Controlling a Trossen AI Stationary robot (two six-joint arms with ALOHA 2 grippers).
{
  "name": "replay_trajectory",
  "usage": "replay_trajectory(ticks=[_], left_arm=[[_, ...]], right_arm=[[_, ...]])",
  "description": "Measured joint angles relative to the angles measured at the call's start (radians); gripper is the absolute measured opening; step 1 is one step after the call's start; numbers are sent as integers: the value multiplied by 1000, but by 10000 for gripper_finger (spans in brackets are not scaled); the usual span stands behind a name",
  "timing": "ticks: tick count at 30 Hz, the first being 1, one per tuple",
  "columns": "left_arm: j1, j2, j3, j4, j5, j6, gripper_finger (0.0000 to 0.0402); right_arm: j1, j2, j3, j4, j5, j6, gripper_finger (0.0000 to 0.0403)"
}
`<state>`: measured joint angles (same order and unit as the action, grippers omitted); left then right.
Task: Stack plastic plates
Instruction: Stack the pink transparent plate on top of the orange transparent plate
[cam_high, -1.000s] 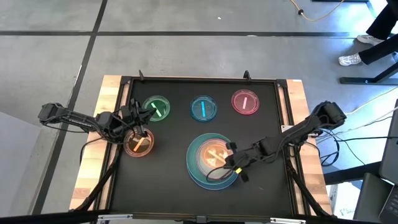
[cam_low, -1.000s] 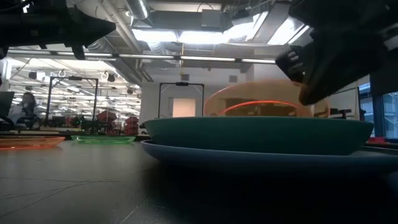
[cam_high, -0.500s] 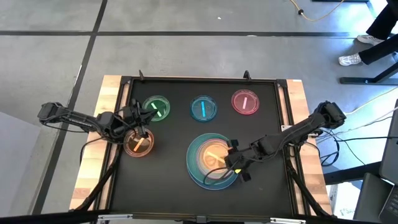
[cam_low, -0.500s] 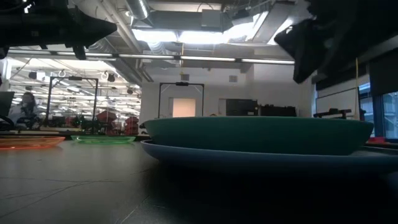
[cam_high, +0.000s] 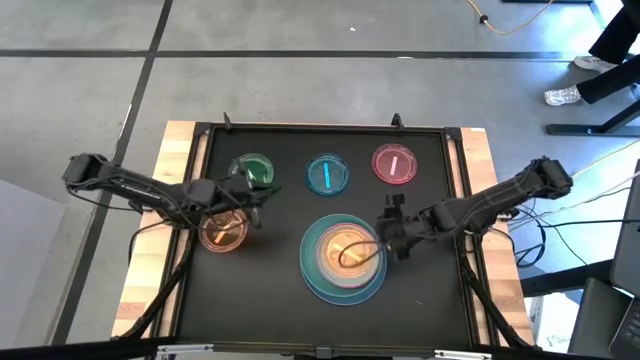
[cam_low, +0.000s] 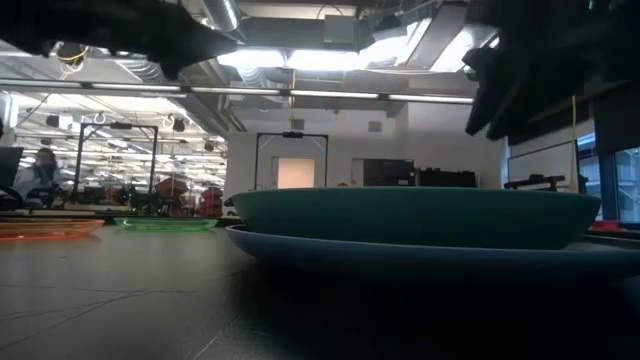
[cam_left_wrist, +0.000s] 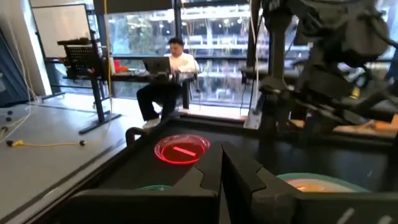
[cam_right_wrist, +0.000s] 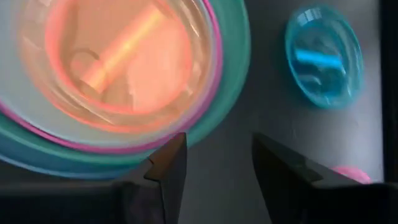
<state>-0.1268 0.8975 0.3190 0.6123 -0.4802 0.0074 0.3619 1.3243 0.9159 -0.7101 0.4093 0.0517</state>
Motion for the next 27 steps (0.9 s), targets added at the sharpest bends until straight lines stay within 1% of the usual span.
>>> replay_trajectory(ticks=[4,9,17,19,23,27], left_arm=[[0,95,48,0,0,24,2],[1,173,89,1,0,30,2],[34,231,110,5,0,29,2],[42,231,110,5,0,26,2],[48,231,110,5,0,21,2],[48,231,110,5,0,21,2]], right_arm=[[-104,-52,-84,6,17,-1,170],[-273,-74,-186,36,28,-26,170],[-543,-72,-323,219,17,-134,170],[-599,-72,-346,273,-30,-170,170],[-691,-72,-378,381,-177,-192,170],[-750,-50,-398,457,-225,-197,170]])
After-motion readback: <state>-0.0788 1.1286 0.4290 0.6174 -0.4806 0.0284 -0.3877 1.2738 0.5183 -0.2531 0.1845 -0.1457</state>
